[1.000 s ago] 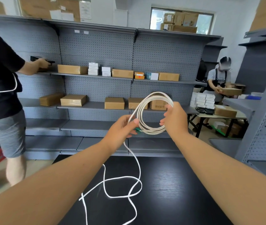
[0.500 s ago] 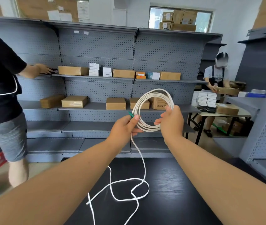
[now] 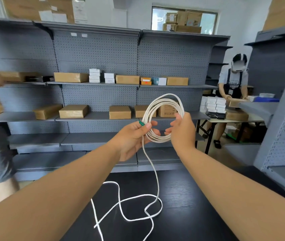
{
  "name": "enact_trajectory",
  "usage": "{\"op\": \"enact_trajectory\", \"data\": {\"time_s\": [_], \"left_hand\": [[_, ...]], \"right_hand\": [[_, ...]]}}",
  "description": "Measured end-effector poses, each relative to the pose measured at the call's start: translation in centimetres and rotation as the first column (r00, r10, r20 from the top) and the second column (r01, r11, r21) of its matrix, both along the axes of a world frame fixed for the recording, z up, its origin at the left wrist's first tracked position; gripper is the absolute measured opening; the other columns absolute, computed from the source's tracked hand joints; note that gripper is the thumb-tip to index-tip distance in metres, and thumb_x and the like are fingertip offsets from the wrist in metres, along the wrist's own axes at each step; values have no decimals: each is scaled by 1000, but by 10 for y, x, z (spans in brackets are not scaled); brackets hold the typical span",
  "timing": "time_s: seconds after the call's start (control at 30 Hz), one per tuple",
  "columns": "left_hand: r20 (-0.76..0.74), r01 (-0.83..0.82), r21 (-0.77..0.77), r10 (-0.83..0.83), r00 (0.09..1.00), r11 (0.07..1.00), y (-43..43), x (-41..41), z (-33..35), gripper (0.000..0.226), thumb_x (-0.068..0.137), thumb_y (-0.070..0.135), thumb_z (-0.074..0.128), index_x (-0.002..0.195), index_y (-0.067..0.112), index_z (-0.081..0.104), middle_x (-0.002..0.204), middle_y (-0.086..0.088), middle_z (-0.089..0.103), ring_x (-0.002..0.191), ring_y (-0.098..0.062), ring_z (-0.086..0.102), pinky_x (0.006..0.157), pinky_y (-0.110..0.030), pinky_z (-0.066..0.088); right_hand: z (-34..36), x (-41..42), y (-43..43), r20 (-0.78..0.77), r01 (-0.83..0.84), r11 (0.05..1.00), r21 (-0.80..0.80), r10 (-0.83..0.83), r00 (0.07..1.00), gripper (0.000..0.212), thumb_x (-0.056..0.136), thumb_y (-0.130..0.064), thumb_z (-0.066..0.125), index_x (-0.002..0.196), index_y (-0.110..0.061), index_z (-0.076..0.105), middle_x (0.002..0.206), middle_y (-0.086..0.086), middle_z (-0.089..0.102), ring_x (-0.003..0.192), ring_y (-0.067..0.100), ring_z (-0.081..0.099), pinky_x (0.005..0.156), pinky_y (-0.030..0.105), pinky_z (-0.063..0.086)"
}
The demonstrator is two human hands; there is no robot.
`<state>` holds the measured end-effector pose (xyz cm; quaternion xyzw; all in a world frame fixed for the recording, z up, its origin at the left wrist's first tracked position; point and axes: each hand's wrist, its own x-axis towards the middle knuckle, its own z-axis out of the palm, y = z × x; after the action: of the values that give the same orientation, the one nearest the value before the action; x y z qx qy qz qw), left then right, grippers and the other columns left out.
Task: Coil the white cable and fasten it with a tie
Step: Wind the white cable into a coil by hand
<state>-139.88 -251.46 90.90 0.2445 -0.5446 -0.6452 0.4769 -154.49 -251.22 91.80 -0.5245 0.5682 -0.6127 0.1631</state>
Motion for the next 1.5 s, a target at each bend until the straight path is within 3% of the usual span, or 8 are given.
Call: {"op": "enact_trajectory", "data": {"time_s": [0.17, 0.3, 0.53, 0.67, 0.93, 1.13, 1.33, 1.5], "left_hand": [[-11, -106, -64, 106, 994, 992, -8, 3, 5, 14, 96, 14, 44, 90, 10, 56, 60, 2, 64, 70, -13, 65, 84, -27, 51], [130, -137, -162, 159, 979, 977, -9, 7, 8, 15, 97, 15, 44, 85, 14, 52, 57, 5, 58, 68, -13, 61, 93, -35, 46], [246, -133, -208, 183, 952, 969, -12, 10, 9, 13, 96, 20, 46, 85, 17, 52, 60, 8, 56, 73, -14, 56, 103, -50, 38], [190, -152, -158, 181, 965, 976, -11, 6, 10, 15, 96, 19, 45, 84, 16, 53, 63, 4, 56, 72, -12, 61, 102, -47, 40], [202, -178, -126, 201, 959, 976, -6, -7, 4, 15, 96, 25, 46, 88, 17, 55, 65, 6, 62, 79, -13, 63, 96, -43, 43], [223, -223, -109, 242, 944, 969, -4, -13, -1, 15, 98, 24, 44, 91, 16, 55, 66, 5, 61, 80, -16, 61, 93, -39, 46], [367, -344, -285, 434, 823, 895, -1, -22, -4, 22, 99, 29, 38, 108, 16, 53, 94, -1, 62, 93, -11, 60, 84, -25, 52], [497, -318, -374, 478, 724, 871, -2, -20, -8, 32, 97, 42, 38, 111, 19, 56, 111, -10, 64, 112, -28, 57, 102, -44, 43]], "right_hand": [[-1, -2, -8, 7, -51, 999, 0, 51, 999, 11, 99, -18, 35, 97, -14, 46, 89, 3, 60, 68, 14, 63, 58, 28, 50], [6, -6, -13, 74, -133, 991, -20, 134, 988, 26, 95, -10, 41, 119, -20, 44, 92, -2, 58, 78, 16, 63, 83, 41, 55], [15, -16, -11, -392, -211, 976, -56, 173, 904, 58, 95, -8, 39, 146, -24, 15, 111, 0, 45, 90, 25, 56, 81, 36, 49], [11, -21, -16, -458, -196, 979, -63, 146, 877, 41, 97, -13, 38, 138, -19, 35, 119, 4, 47, 103, 25, 53, 90, 46, 49], [11, -27, -11, -287, -217, 976, -1, 207, 935, 14, 97, -15, 38, 106, -19, 48, 80, -3, 50, 78, 22, 54, 82, 47, 51], [13, -31, -8, -20, -287, 956, 60, 289, 957, 12, 97, -19, 42, 101, -23, 53, 103, 3, 59, 80, 13, 54, 82, 35, 48], [13, -40, -5, -222, -232, 970, 73, 243, 944, 21, 98, -21, 40, 110, -13, 55, 103, 9, 59, 90, 22, 51, 80, 37, 44], [12, -45, -6, -361, -192, 979, 64, 202, 910, 21, 98, -19, 40, 109, -9, 55, 98, 10, 58, 85, 22, 50, 69, 30, 36]]}}
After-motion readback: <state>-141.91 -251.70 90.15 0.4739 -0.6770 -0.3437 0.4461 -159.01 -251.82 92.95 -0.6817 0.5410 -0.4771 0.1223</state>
